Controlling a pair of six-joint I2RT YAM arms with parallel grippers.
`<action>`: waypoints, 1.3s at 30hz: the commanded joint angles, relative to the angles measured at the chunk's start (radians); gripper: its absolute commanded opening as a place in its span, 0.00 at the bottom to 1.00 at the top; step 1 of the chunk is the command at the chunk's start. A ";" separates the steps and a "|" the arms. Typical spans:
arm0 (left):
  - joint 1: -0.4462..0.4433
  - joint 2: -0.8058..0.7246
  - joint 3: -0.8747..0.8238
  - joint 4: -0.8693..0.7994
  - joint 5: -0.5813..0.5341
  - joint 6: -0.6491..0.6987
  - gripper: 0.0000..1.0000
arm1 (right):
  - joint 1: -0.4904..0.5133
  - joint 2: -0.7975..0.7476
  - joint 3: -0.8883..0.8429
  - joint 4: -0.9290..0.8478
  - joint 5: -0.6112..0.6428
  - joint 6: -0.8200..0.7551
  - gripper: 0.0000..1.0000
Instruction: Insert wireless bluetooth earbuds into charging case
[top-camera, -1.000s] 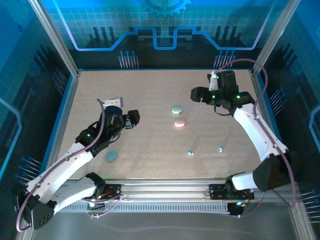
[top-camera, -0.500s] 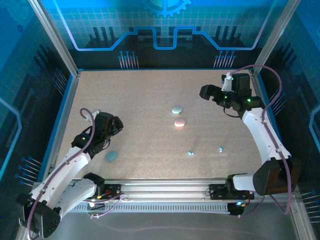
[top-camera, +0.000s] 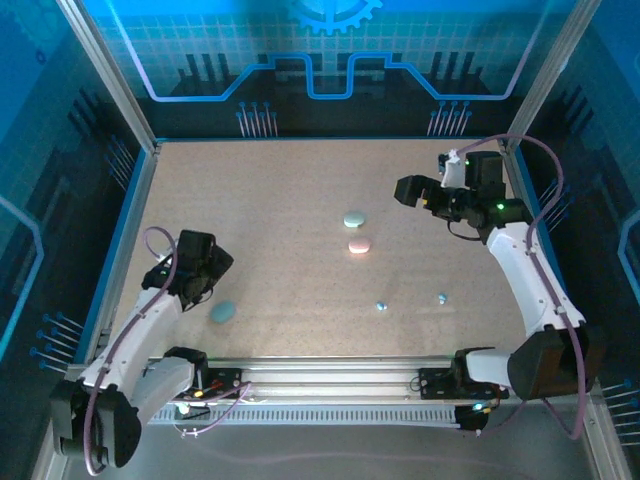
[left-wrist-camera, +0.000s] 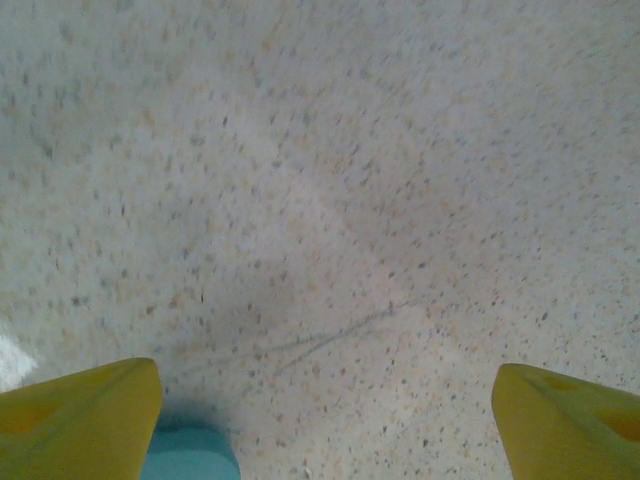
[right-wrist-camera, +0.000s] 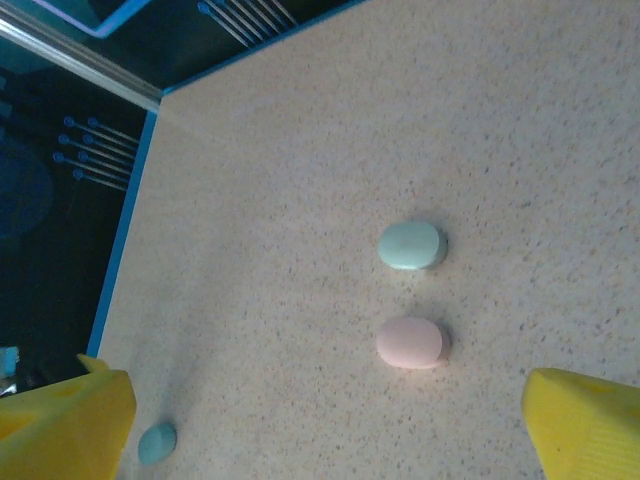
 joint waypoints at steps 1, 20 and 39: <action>0.010 0.040 -0.021 -0.124 0.026 -0.157 0.83 | 0.006 0.040 0.028 -0.051 -0.053 0.000 1.00; -0.142 0.217 -0.049 -0.065 0.095 -0.345 0.79 | 0.061 0.149 0.019 -0.056 -0.094 0.016 1.00; -0.273 0.457 0.092 0.108 0.163 -0.172 0.55 | 0.208 0.230 -0.004 -0.022 -0.124 -0.041 0.84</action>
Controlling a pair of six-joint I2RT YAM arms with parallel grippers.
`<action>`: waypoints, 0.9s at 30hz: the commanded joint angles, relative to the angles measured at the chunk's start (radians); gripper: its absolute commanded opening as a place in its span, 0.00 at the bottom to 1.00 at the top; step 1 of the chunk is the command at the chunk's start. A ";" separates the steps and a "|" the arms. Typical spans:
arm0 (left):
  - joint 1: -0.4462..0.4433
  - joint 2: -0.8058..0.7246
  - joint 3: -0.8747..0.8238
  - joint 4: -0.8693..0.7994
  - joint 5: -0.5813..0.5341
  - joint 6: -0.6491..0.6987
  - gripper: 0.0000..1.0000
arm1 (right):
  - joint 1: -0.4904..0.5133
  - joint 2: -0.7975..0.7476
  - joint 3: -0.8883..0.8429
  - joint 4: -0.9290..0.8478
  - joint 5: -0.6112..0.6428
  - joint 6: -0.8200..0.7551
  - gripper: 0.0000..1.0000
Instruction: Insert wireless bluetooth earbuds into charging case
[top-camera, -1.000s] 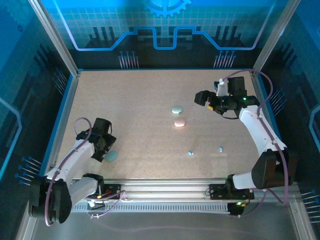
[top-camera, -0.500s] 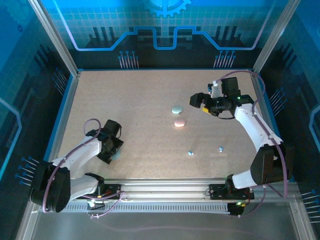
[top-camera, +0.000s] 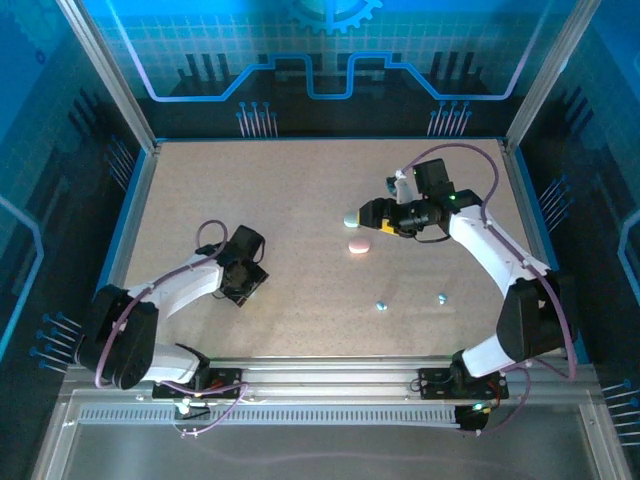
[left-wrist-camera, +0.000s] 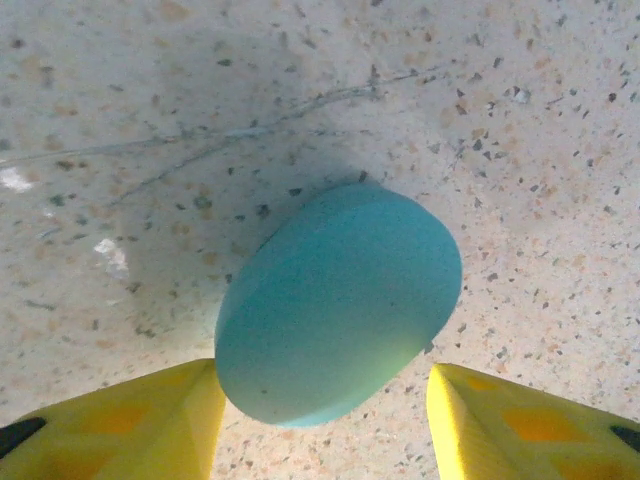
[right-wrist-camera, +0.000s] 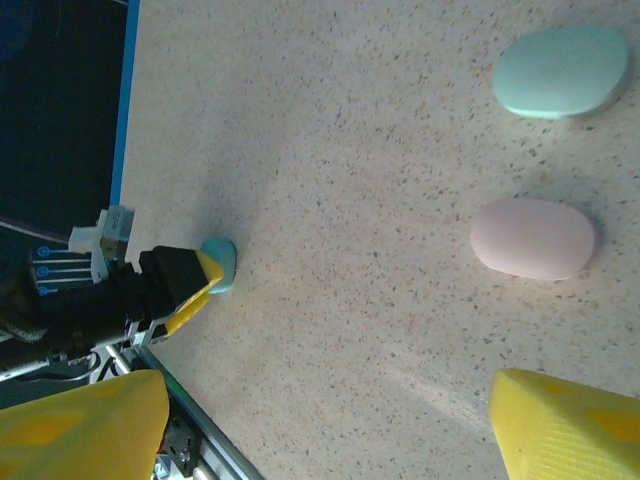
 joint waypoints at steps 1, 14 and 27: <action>-0.008 0.045 0.022 0.022 0.041 0.060 0.55 | 0.014 0.016 -0.005 0.008 -0.013 -0.012 0.84; -0.016 0.055 0.135 -0.133 -0.129 0.387 0.76 | 0.015 0.006 -0.004 -0.011 0.012 -0.016 0.85; -0.016 0.243 0.257 -0.162 -0.062 0.694 0.68 | 0.016 -0.023 -0.003 -0.052 0.051 -0.027 0.86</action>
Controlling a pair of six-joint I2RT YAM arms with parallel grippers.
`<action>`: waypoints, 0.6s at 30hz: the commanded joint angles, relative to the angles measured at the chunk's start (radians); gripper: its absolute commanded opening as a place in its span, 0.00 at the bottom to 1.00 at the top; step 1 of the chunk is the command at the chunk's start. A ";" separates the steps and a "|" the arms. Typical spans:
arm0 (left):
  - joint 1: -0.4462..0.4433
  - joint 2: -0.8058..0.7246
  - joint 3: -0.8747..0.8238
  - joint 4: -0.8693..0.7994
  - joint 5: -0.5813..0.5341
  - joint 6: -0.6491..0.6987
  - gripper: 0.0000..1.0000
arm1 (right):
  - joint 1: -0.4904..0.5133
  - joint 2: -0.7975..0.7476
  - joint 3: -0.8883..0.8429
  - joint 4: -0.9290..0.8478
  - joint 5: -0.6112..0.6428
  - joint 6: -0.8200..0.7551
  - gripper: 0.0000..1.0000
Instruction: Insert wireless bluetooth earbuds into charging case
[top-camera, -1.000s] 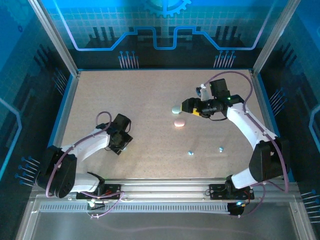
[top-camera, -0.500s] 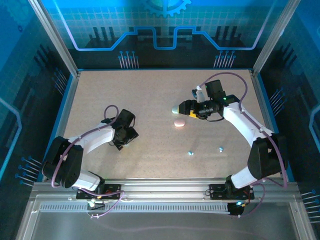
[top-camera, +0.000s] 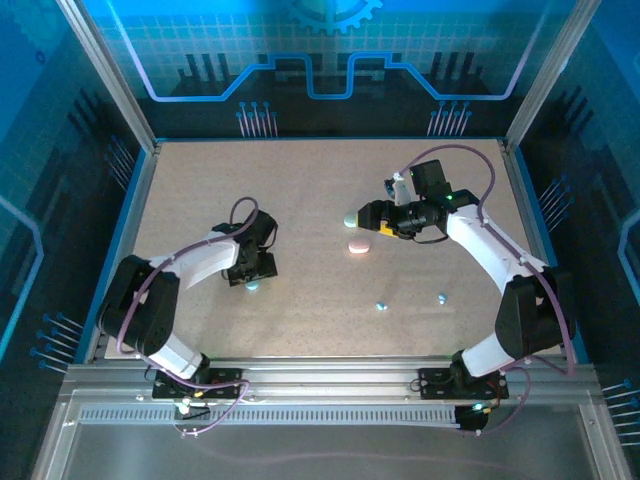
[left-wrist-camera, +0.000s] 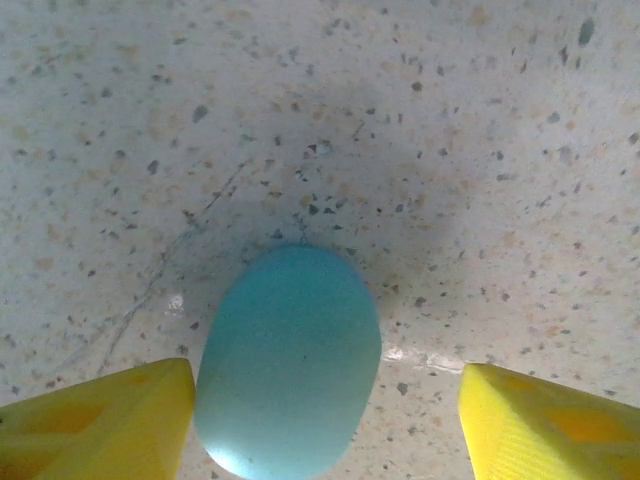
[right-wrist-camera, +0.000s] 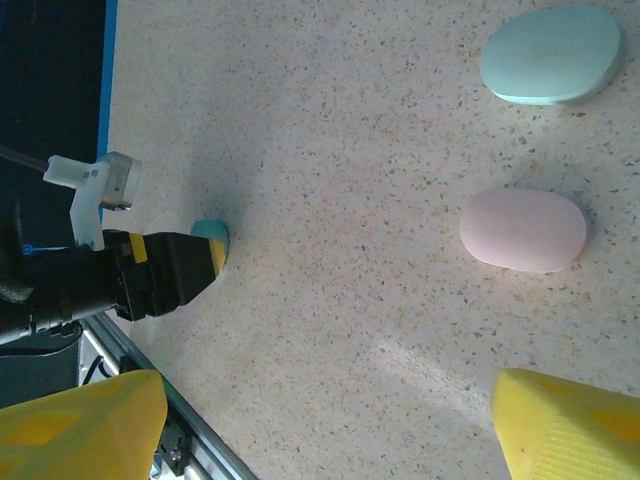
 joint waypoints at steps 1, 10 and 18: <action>-0.006 0.054 0.052 -0.067 0.013 0.116 0.67 | 0.009 -0.038 -0.003 -0.043 0.028 -0.026 0.86; -0.006 0.070 0.062 -0.037 0.071 0.175 0.45 | 0.004 -0.053 -0.006 -0.066 0.057 -0.031 0.86; -0.141 0.087 0.152 0.069 0.203 0.344 0.41 | -0.067 -0.112 -0.062 -0.070 0.117 0.010 0.86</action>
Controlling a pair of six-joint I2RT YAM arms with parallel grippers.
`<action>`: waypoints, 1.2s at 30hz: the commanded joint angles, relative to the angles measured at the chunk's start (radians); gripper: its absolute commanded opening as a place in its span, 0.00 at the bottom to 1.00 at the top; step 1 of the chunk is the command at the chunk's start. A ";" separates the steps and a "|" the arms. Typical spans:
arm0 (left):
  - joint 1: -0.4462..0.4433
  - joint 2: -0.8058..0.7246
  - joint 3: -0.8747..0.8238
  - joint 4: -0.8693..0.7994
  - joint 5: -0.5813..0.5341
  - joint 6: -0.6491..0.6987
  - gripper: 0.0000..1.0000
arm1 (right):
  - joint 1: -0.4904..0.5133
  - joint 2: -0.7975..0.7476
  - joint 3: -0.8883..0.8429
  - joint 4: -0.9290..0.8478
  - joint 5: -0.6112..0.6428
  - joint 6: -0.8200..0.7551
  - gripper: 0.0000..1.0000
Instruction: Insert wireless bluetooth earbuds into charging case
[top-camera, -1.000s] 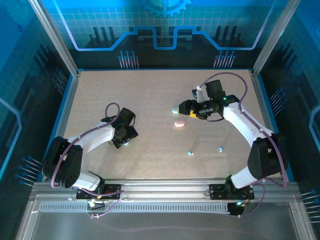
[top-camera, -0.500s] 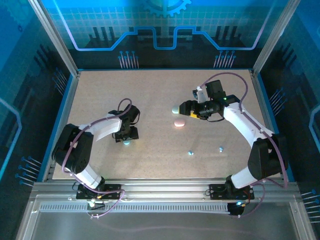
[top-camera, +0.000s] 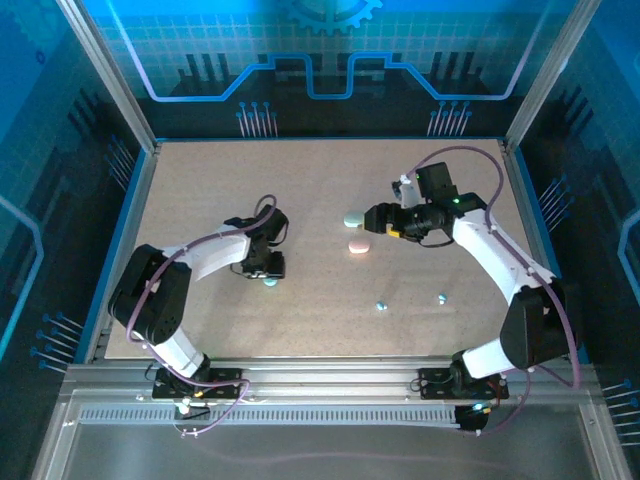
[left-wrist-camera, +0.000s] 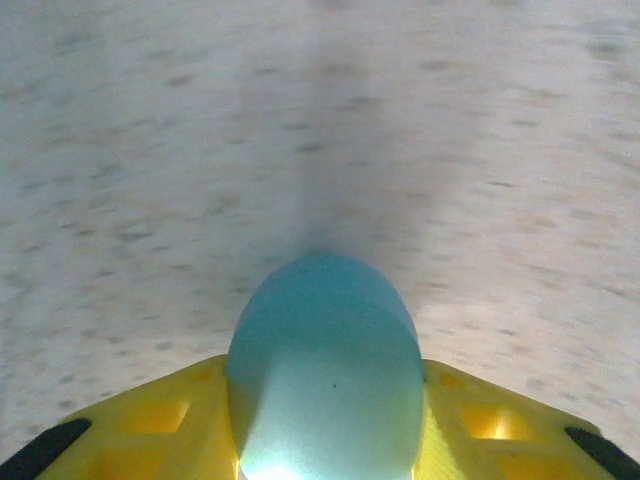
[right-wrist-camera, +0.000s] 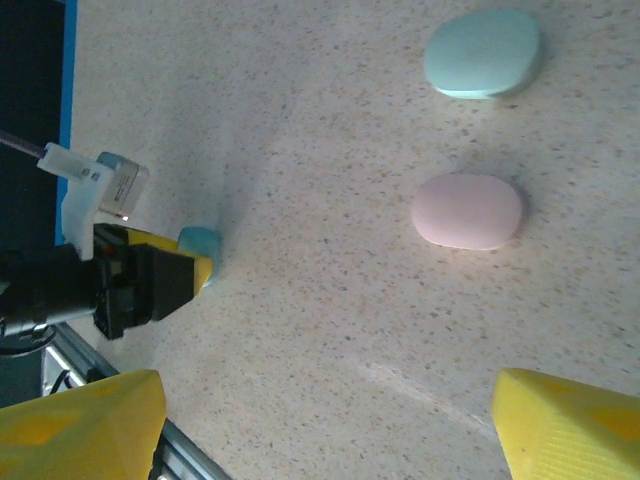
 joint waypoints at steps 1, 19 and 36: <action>-0.105 0.038 0.092 0.055 0.068 0.146 0.41 | -0.065 -0.055 -0.045 -0.017 0.027 0.024 0.86; -0.383 0.251 0.265 -0.013 0.031 0.874 0.48 | -0.331 -0.275 -0.241 0.048 0.004 0.080 0.86; -0.322 -0.125 0.037 0.329 0.130 0.745 0.77 | -0.149 -0.225 -0.295 0.159 -0.024 -0.234 0.81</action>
